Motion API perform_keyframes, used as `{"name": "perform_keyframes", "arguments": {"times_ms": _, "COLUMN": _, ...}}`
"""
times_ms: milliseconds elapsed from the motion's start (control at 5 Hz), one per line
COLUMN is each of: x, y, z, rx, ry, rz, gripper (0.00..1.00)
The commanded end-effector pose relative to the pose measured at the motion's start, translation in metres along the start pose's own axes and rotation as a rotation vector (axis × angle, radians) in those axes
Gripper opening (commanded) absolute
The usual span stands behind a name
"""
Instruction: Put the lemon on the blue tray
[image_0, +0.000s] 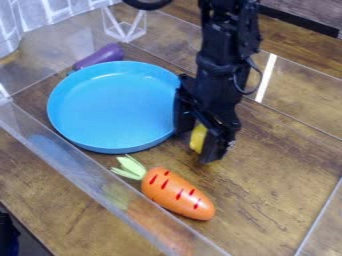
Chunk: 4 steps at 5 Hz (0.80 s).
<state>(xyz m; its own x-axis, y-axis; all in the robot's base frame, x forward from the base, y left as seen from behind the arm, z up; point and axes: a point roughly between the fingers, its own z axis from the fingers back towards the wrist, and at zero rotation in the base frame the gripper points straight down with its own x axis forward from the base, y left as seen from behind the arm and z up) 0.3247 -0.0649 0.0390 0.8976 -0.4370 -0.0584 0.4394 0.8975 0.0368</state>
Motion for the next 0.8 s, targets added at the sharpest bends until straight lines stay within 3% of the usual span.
{"name": "perform_keyframes", "arguments": {"times_ms": 0, "x": 0.022, "y": -0.013, "z": 0.019, "rx": 0.009, "ry": -0.057, "rz": 0.001, "gripper": 1.0}}
{"name": "perform_keyframes", "arguments": {"times_ms": 400, "x": 0.03, "y": 0.012, "z": 0.01, "rx": -0.006, "ry": -0.047, "rz": 0.046, "gripper": 1.0}}
{"name": "perform_keyframes", "arguments": {"times_ms": 600, "x": 0.028, "y": 0.025, "z": 0.009, "rx": -0.013, "ry": -0.039, "rz": 0.076, "gripper": 0.0}}
